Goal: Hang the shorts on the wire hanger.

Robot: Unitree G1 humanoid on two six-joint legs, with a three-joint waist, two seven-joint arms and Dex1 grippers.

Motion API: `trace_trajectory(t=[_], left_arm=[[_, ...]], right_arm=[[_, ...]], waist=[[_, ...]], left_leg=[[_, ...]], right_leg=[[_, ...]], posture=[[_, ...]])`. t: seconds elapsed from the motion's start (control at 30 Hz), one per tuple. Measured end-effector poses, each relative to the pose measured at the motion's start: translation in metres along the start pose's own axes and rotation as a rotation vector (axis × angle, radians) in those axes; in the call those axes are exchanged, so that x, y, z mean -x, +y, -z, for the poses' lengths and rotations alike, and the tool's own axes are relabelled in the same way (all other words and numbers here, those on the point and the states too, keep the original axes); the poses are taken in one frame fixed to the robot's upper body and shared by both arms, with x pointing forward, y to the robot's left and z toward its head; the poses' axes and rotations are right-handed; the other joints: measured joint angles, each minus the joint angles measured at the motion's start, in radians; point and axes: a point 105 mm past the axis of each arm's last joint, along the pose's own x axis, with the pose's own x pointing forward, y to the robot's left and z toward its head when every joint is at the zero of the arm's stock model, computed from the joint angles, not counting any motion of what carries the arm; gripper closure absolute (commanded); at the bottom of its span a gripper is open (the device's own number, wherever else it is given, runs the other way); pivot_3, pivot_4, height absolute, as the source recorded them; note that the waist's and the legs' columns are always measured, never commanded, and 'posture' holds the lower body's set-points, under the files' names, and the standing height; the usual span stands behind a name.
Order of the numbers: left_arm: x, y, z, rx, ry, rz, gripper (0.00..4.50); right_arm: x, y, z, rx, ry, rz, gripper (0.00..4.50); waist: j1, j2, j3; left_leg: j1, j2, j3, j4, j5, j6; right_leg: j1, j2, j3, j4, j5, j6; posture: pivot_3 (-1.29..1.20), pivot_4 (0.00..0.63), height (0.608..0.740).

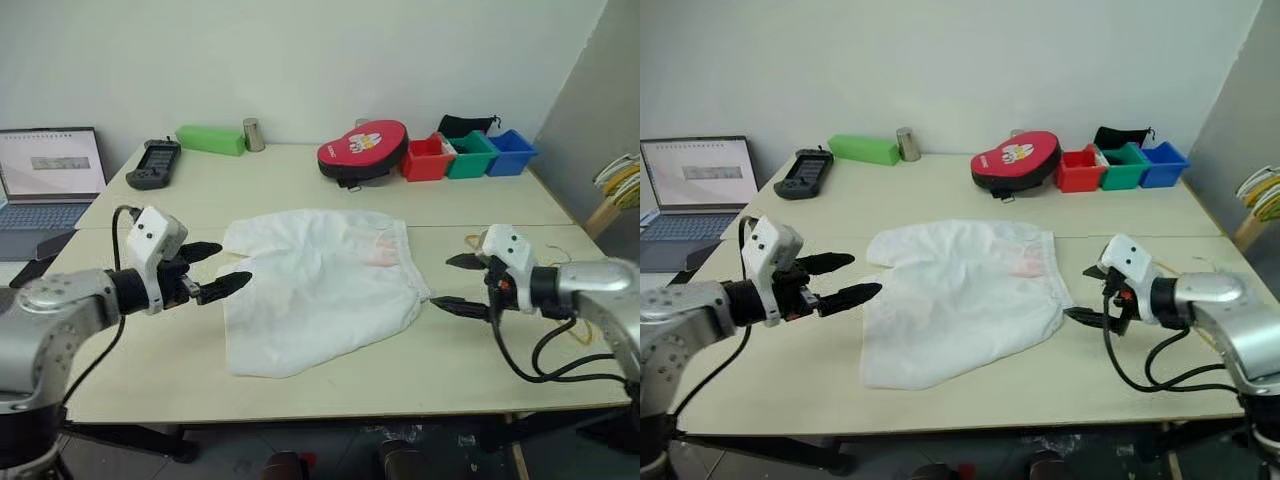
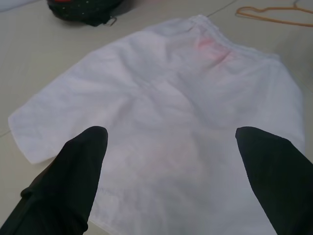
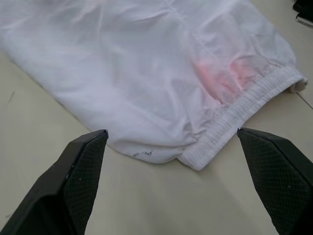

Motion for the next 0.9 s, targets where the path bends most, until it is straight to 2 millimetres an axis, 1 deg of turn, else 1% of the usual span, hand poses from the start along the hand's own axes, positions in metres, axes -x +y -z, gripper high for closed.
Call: trace_trajectory(t=[0.07,0.17,0.3,0.4,0.53,0.6,0.63,0.67,0.7,0.73,0.83,0.9], left_arm=[[0.001,0.006,-0.004,-0.010,-0.018,-0.012,0.00],[0.003,0.013,-0.001,-0.004,-0.007,-0.035,0.00],[0.000,0.007,0.004,-0.011,0.014,-0.009,0.00],[-0.001,0.001,0.003,-0.021,0.013,0.010,0.00],[-0.006,-0.017,0.011,-0.037,0.047,0.075,0.00],[-0.008,-0.030,0.017,-0.046,0.067,0.133,0.00],[-0.011,-0.040,0.020,-0.057,0.080,0.180,0.00],[-0.012,-0.052,0.028,-0.075,0.104,0.240,0.00],[-0.013,-0.060,0.035,-0.092,0.130,0.279,0.00],[-0.014,-0.070,0.047,-0.109,0.163,0.333,0.00],[-0.018,-0.080,0.066,-0.158,0.205,0.390,0.00],[-0.018,-0.083,0.075,-0.197,0.226,0.414,0.00]], right_arm=[[0.000,-0.006,-0.001,0.005,-0.002,0.004,0.01],[-0.001,-0.013,0.000,0.002,-0.004,0.016,0.01],[-0.003,-0.016,0.004,0.007,0.008,0.019,0.01],[-0.005,-0.015,0.005,0.007,0.013,0.008,0.01],[-0.009,-0.014,0.009,0.045,0.043,-0.017,0.01],[-0.014,-0.014,0.010,0.126,0.073,-0.035,0.01],[-0.017,-0.013,0.011,0.164,0.088,-0.053,0.01],[-0.023,-0.011,0.014,0.219,0.112,-0.082,0.01],[-0.027,-0.011,0.018,0.257,0.129,-0.101,0.01],[-0.033,-0.010,0.024,0.307,0.152,-0.127,0.01],[-0.049,-0.011,0.041,0.390,0.202,-0.186,0.01],[-0.056,-0.013,0.044,0.432,0.216,-0.211,0.01]], waist=[[0.000,0.000,0.000],[0.001,0.000,0.000],[0.007,0.000,0.000],[0.010,0.000,0.000],[0.010,0.000,0.000],[0.009,0.000,0.000],[0.008,0.000,0.000],[0.007,0.000,0.000],[0.005,0.000,0.000],[0.005,0.000,0.000],[0.008,0.000,0.000],[0.009,0.000,0.000]], left_leg=[[0.000,0.000,0.000,0.000,0.000,0.000],[-0.001,0.000,0.000,0.000,0.000,0.000],[-0.004,0.001,-0.001,-0.001,0.000,0.000],[-0.004,0.003,-0.001,-0.001,0.000,0.000],[-0.003,0.003,0.000,0.000,0.000,0.000],[-0.002,0.002,0.001,0.000,0.000,0.000],[-0.001,0.002,0.001,0.000,0.000,0.000],[0.000,0.001,0.002,0.000,0.000,0.000],[0.000,0.001,0.002,0.000,0.000,0.000],[0.000,0.000,0.002,0.000,0.000,0.000],[0.000,0.000,0.002,0.001,0.000,0.000],[0.000,-0.001,0.002,0.001,0.000,0.000]], right_leg=[[0.000,0.000,0.000,0.001,0.000,0.000],[-0.001,0.000,0.000,0.001,0.001,0.001],[-0.002,-0.002,0.000,0.001,0.002,0.000],[-0.002,-0.002,0.000,0.000,0.003,-0.002],[-0.002,-0.003,0.000,0.001,0.002,-0.001],[-0.001,-0.002,0.000,0.001,0.001,0.001],[0.000,-0.002,0.001,0.001,0.001,0.002],[-0.001,-0.002,0.001,0.001,0.001,0.002],[0.000,-0.002,0.001,0.001,0.001,0.001],[0.000,-0.002,0.001,0.001,0.001,0.001],[-0.001,-0.001,0.001,0.003,0.002,-0.002],[-0.001,-0.001,0.001,0.002,0.003,-0.004]], posture=[[-0.02,0.027,0.740],[-0.01,0.027,0.740],[-0.01,0.029,0.740],[0.00,0.031,0.740],[0.00,0.033,0.740],[-0.01,0.035,0.740],[-0.01,0.035,0.740],[-0.01,0.035,0.740],[-0.01,0.034,0.740],[-0.01,0.034,0.740],[0.00,0.034,0.740],[0.01,0.034,0.740]])
